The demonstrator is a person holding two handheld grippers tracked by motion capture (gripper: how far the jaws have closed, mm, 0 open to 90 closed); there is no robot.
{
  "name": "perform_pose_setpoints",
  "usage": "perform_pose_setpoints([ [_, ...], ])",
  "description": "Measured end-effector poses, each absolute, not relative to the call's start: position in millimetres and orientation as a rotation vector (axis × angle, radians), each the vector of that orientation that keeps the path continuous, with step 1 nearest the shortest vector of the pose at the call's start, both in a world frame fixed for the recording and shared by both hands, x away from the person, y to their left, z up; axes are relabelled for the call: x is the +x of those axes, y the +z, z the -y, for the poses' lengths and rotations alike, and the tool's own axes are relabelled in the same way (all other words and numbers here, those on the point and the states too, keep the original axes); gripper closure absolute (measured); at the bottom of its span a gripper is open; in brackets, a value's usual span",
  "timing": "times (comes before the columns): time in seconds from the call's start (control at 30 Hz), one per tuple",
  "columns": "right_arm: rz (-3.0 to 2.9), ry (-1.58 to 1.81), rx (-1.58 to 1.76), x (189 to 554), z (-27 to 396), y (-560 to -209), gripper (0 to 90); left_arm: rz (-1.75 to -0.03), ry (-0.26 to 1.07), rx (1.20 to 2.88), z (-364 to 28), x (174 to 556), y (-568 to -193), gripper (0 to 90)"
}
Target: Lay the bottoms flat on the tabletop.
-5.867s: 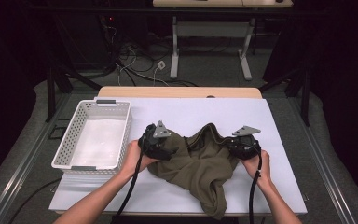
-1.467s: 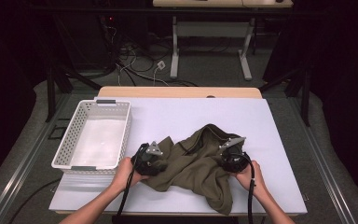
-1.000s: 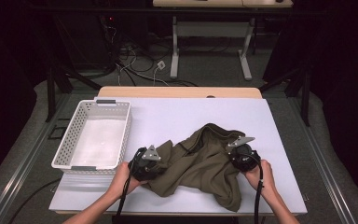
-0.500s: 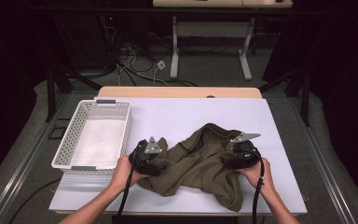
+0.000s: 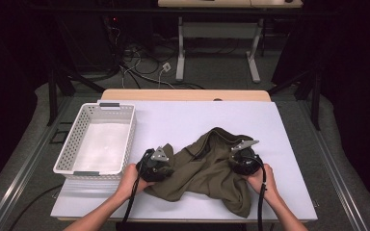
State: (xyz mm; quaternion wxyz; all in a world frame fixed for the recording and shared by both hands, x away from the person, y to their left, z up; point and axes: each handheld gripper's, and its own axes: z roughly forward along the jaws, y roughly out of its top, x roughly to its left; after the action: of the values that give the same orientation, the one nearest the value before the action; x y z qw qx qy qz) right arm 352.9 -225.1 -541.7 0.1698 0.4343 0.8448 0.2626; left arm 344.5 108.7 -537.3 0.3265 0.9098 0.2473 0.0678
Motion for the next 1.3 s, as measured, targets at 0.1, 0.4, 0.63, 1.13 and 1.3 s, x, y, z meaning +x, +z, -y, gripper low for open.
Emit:
perform_pose_setpoints([
  [0.1, -2.390, 0.729, 1.212, 350, 225, -539, 85.0, -0.652, 0.187, 2.360, -112, 341, -533, 82.4],
  [0.4, -2.347, 0.691, 1.181, 340, 230, -522, 86.1, -0.634, 0.214, 2.341, -124, 321, -518, 84.0],
  [0.63, -2.385, 0.627, 1.215, 343, 235, -524, 81.6, -0.636, 0.191, 2.394, -128, 315, -524, 81.7],
  [1.13, -2.415, 0.809, 1.202, 356, 218, -530, 32.7, -0.591, 0.227, 2.308, -93, 329, -499, 36.1],
  [1.3, -2.426, 0.808, 1.203, 355, 217, -534, 42.4, -0.523, 0.186, 2.371, -78, 324, -511, 41.5],
])
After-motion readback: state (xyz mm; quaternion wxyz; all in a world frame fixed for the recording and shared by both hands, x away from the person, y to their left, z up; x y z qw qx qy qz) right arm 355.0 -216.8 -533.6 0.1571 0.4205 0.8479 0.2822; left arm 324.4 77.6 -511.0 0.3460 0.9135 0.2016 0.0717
